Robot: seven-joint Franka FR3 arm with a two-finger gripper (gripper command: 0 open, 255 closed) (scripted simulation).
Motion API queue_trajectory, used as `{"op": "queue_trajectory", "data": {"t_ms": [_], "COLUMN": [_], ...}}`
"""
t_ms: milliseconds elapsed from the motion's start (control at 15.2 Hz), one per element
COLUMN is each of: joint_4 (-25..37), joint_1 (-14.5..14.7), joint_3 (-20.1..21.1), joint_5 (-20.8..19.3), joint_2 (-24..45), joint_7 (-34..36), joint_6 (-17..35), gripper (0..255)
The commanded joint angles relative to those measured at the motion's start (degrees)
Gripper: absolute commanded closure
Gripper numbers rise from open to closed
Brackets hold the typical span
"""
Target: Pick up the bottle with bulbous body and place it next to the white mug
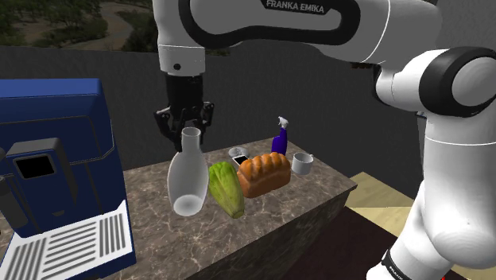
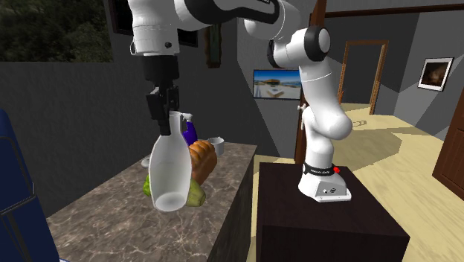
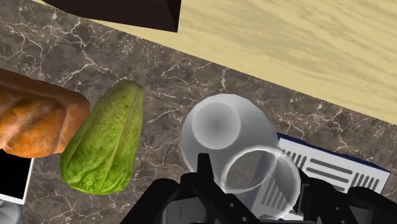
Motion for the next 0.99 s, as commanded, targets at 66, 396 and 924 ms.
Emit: {"op": "queue_trajectory", "data": {"t_ms": [66, 396, 924], "joint_4": [-6.8, -15.0, -23.2], "joint_1": [-4.6, -10.4, -17.1], "joint_3": [-0.8, -3.1, -8.4], "joint_5": [2.6, 6.1, 9.2], "joint_2": [-5.1, -12.1, -19.4], "joint_7": [-4.5, -12.1, -24.3], "joint_6": [2.3, 4.5, 6.2], "gripper": [255, 255, 255]}}
